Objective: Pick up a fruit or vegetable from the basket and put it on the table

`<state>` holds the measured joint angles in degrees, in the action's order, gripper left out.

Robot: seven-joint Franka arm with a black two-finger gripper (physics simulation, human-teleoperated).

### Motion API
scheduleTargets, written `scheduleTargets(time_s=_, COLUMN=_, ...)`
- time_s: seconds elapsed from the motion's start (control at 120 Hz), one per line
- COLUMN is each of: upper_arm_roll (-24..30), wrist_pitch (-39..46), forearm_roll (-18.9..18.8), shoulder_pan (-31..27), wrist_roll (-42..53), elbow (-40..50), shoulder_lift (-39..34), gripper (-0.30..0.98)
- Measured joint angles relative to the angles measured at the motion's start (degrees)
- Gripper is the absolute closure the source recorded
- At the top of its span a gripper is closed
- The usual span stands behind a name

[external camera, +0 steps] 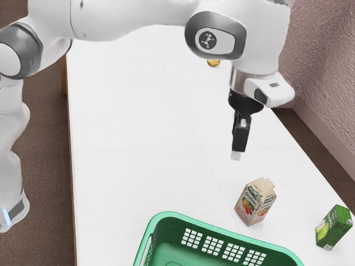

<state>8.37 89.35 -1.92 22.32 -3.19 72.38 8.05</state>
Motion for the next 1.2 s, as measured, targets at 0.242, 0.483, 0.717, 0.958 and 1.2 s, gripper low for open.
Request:
scheduleTargets(time_s=0.242, upper_arm_roll=0.8, wrist_pitch=3.0, forearm_roll=-1.9, shoulder_pan=4.8, wrist_roll=-0.3, elbow=-1.0, shoulder_lift=3.6, gripper=0.0)
scheduleTargets(time_s=0.483, upper_arm_roll=0.9, wrist_pitch=4.9, forearm_roll=-2.9, shoulder_pan=10.5, wrist_roll=-0.5, elbow=-1.0, shoulder_lift=4.6, gripper=0.0)
scheduleTargets(time_s=0.717, upper_arm_roll=0.7, wrist_pitch=5.7, forearm_roll=-3.2, shoulder_pan=12.7, wrist_roll=-0.6, elbow=-4.7, shoulder_lift=9.8, gripper=0.0)
scheduleTargets(time_s=0.958, upper_arm_roll=0.9, wrist_pitch=5.0, forearm_roll=-3.2, shoulder_pan=16.1, wrist_roll=-0.7, elbow=-3.7, shoulder_lift=11.3, gripper=0.0)
scheduleTargets(time_s=1.2, upper_arm_roll=0.9, wrist_pitch=6.0, forearm_roll=-1.6, shoulder_pan=16.8, wrist_roll=-0.8, elbow=3.8, shoulder_lift=10.1, gripper=0.0)
